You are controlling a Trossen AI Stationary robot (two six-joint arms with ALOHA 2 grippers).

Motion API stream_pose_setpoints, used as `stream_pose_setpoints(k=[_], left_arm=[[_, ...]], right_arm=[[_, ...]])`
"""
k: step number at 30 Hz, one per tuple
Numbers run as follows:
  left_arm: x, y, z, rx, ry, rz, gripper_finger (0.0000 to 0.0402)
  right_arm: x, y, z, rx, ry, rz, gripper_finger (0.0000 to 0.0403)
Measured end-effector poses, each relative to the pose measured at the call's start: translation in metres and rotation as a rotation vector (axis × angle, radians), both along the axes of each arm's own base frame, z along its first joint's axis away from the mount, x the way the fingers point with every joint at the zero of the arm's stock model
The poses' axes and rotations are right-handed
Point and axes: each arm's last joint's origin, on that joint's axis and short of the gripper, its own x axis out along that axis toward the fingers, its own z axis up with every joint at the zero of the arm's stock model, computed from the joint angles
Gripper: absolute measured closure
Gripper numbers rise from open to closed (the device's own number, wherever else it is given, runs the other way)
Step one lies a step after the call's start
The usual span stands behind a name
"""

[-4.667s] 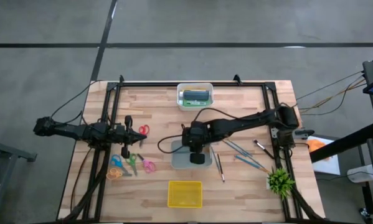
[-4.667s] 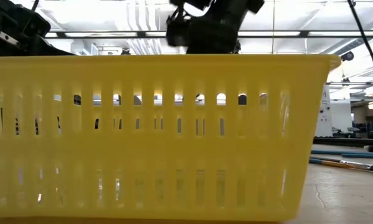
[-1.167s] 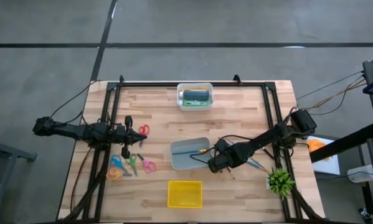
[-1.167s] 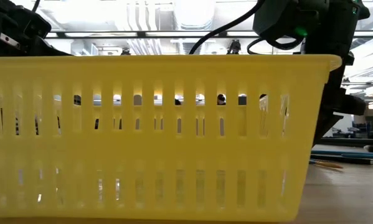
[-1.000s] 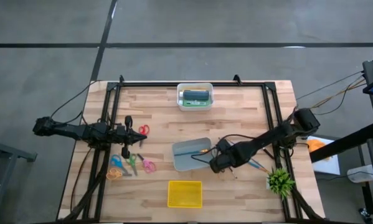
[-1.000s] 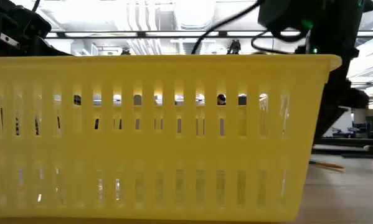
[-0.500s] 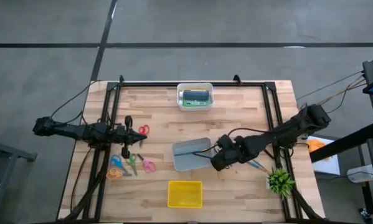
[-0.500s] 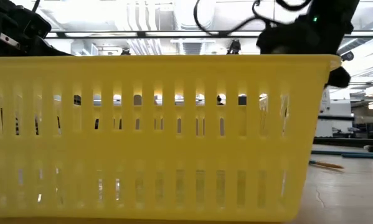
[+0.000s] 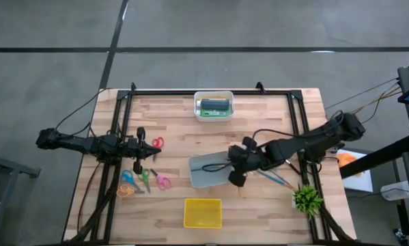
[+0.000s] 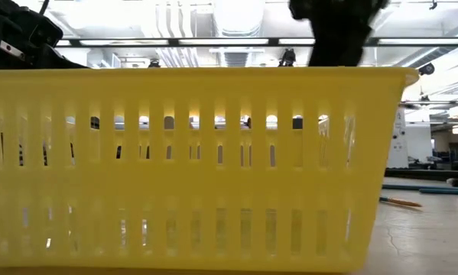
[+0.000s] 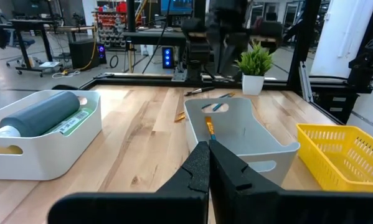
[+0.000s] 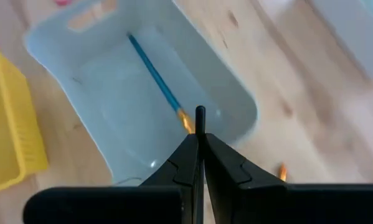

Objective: Pick & Place Paint Supplies
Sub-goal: Put the black paint brush into the gray bin

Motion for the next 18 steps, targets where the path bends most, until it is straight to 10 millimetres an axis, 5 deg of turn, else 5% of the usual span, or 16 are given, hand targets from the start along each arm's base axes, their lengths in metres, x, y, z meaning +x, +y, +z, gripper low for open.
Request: stream_pose_setpoints(k=[9,18], left_arm=[[0.0,0.0,0.0,0.0,0.0,0.0,0.0401],[0.0,0.0,0.0,0.0,0.0,0.0,0.0401]], right_arm=[[0.045,-0.013,0.019,-0.142,-0.062,0.28,0.0387],[0.084,-0.021,-0.001,-0.078,-0.008,0.461,0.0387]])
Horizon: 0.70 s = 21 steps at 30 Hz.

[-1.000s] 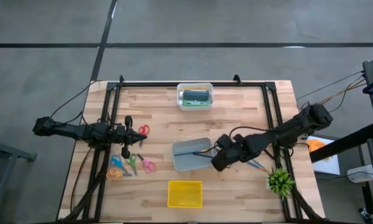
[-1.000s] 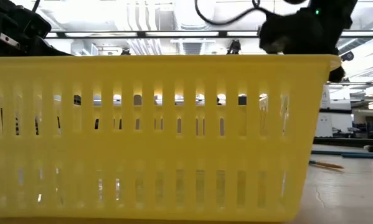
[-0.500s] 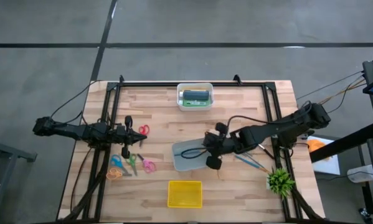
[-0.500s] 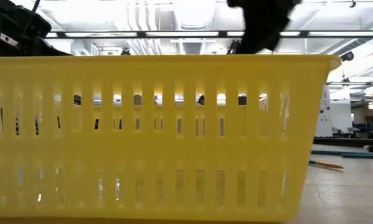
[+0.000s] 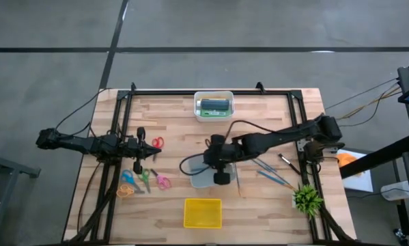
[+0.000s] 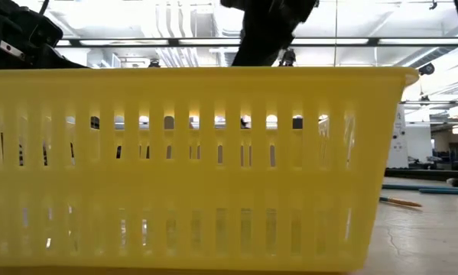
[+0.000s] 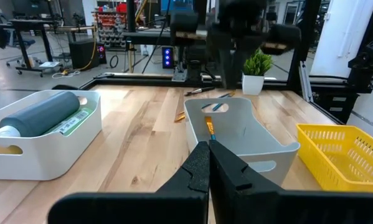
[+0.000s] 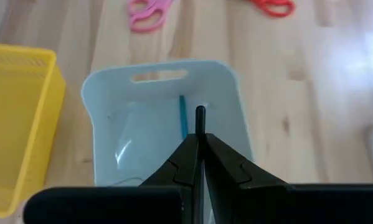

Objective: Pick & Place Paint Supplies
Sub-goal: Put the black paint brush into the gray bin

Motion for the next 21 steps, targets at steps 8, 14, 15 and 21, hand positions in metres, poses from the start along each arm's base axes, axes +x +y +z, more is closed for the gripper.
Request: stream_pose_setpoints(k=[8,14,15,21], left_arm=[[0.0,0.0,0.0,0.0,0.0,0.0,0.0401],[0.0,0.0,0.0,0.0,0.0,0.0,0.0401],[0.0,0.0,0.0,0.0,0.0,0.0,0.0401],[0.0,0.0,0.0,0.0,0.0,0.0,0.0401]], right_arm=[[0.022,-0.001,-0.04,0.118,0.114,0.071,0.0387],[0.036,-0.005,-0.07,0.149,0.175,0.065,0.0387],[0.039,-0.006,-0.073,0.154,0.181,0.066,0.0387],[0.049,-0.01,-0.085,0.175,0.197,0.068,0.0387]])
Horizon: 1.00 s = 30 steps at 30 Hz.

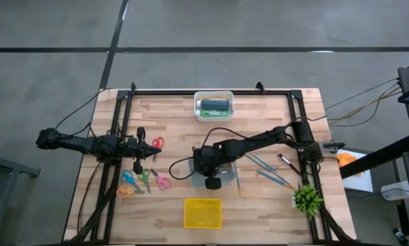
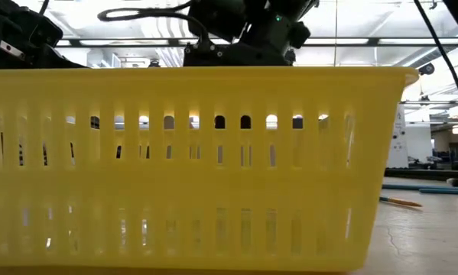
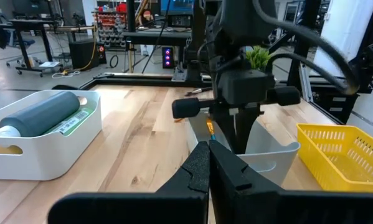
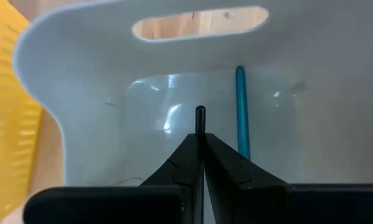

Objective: Pick & Place Paint Supplies
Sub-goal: Put the black paint brush into the gray bin, then adjust the gray bin on the table

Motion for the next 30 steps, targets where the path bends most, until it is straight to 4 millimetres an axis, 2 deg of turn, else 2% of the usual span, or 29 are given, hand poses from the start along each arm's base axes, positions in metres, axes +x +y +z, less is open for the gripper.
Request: stream_pose_setpoints(k=[5,11,14,21,25,30], left_arm=[[0.0,0.0,0.0,0.0,0.0,0.0,0.0401],[0.0,0.0,0.0,0.0,0.0,0.0,0.0401],[0.0,0.0,0.0,0.0,-0.001,0.0,0.0401],[0.0,0.0,0.0,0.0,0.0,0.0,0.0401],[0.0,0.0,0.0,0.0,0.0,0.0,0.0401],[0.0,0.0,0.0,0.0,0.0,0.0,0.0401]], right_arm=[[0.001,-0.005,0.0,0.02,0.001,-0.012,0.0383],[0.002,-0.006,0.001,0.034,-0.007,-0.027,0.0332],[0.002,-0.006,0.001,0.035,-0.01,-0.026,0.0319],[0.002,-0.006,0.004,0.034,-0.013,-0.023,0.0339],[0.003,-0.009,0.016,0.031,-0.05,-0.018,0.0358],[0.005,-0.012,0.028,0.03,-0.1,-0.026,0.0362]])
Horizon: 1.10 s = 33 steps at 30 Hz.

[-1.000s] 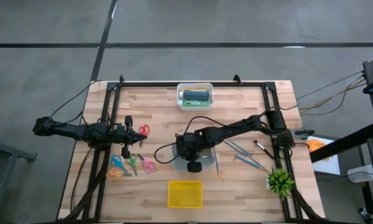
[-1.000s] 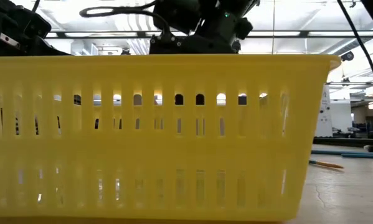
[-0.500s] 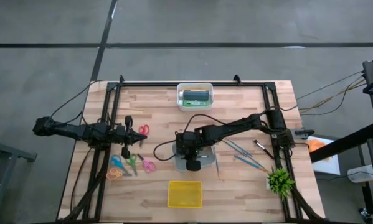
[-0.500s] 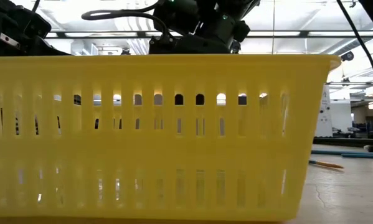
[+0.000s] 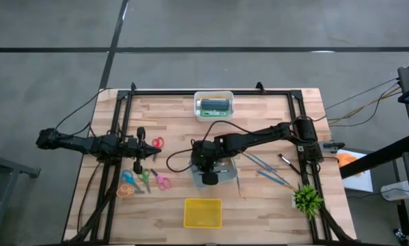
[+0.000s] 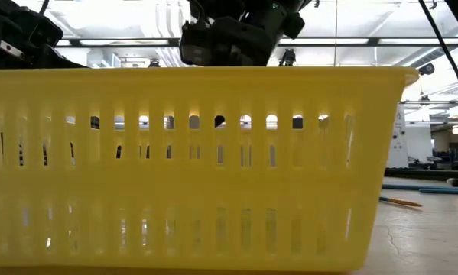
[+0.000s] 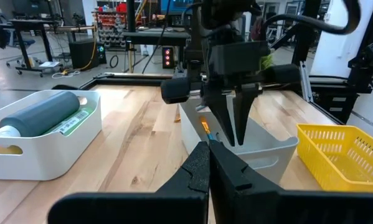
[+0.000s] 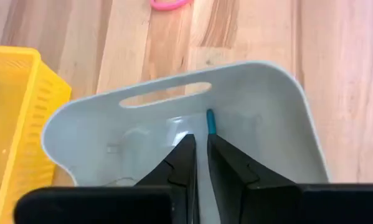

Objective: Pick & Place Paint Supplies
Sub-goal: Adjust the gray bin on the table

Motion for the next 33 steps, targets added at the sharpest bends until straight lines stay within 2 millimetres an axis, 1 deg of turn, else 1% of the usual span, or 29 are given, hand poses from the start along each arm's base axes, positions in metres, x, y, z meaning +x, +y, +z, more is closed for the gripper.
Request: stream_pose_setpoints(k=[3,9,15,18,24,27,30,33], left_arm=[[0.0,0.0,0.0,0.0,0.0,0.0,0.0401],[0.0,0.0,0.0,0.0,0.0,0.0,0.0401],[0.0,0.0,0.0,0.0,0.0,0.0,0.0401],[0.0,0.0,0.0,0.0,0.0,0.0,0.0401],[0.0,0.0,0.0,0.0,0.0,0.0,0.0401],[0.0,0.0,0.0,0.0,0.0,0.0,0.0401],[0.0,0.0,0.0,0.0,0.0,0.0,0.0401],[0.0,0.0,0.0,0.0,0.0,0.0,0.0401]], right_arm=[[0.002,-0.003,0.001,-0.023,-0.018,-0.048,0.0363],[0.005,-0.007,0.003,-0.024,-0.059,-0.073,0.0363],[0.011,-0.014,0.007,-0.038,-0.126,-0.18,0.0363],[0.012,-0.017,0.008,-0.031,-0.133,-0.196,0.0363],[0.011,-0.016,0.008,-0.045,-0.132,-0.167,0.0363],[0.01,-0.013,0.012,-0.058,-0.14,-0.125,0.0363],[0.008,-0.01,0.014,-0.027,-0.132,-0.062,0.0363],[0.005,-0.009,0.01,-0.004,-0.094,-0.034,0.0363]])
